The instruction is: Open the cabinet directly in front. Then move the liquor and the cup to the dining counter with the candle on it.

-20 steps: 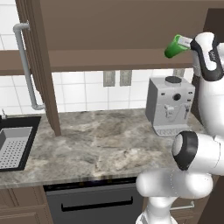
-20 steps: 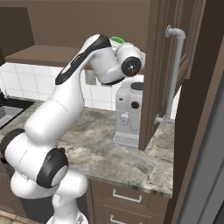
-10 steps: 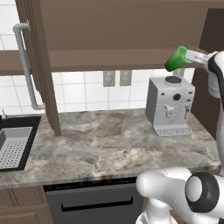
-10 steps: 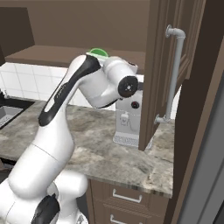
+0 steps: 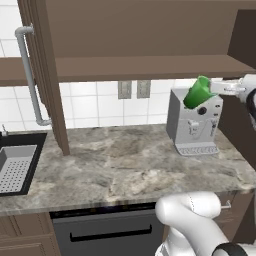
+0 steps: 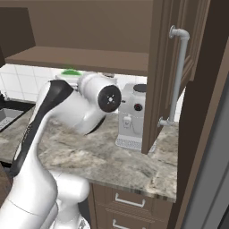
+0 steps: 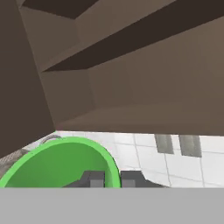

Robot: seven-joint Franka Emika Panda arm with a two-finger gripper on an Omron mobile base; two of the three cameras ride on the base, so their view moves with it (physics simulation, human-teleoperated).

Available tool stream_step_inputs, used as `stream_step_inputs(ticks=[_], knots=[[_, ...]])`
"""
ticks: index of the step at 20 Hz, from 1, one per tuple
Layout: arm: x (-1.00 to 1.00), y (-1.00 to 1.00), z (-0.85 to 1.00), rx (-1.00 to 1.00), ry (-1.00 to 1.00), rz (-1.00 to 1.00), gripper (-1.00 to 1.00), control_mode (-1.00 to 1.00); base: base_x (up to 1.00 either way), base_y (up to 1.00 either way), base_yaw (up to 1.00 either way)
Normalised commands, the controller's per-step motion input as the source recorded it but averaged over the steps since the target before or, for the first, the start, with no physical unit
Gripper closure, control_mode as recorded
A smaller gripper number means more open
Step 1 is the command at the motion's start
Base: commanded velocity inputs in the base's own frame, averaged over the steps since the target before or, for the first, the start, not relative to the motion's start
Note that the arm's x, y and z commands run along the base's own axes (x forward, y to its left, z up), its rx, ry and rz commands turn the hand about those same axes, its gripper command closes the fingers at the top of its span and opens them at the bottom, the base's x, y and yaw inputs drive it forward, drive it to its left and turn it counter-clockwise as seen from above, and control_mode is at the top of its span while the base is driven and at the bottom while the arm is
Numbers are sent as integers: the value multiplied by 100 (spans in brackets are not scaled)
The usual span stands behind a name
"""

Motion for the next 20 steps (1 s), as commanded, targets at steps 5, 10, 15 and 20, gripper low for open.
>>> stream_step_inputs(ticks=[5,10,15,20], knots=[[-65,75,-45,-24,30,2,100,-100,0,0,0],[-49,48,-53,-21,35,0,100,-100,0,0,0],[-51,31,-47,-16,31,-3,100,-100,0,0,0],[-12,11,-16,-10,11,-8,100,-100,0,0,0]])
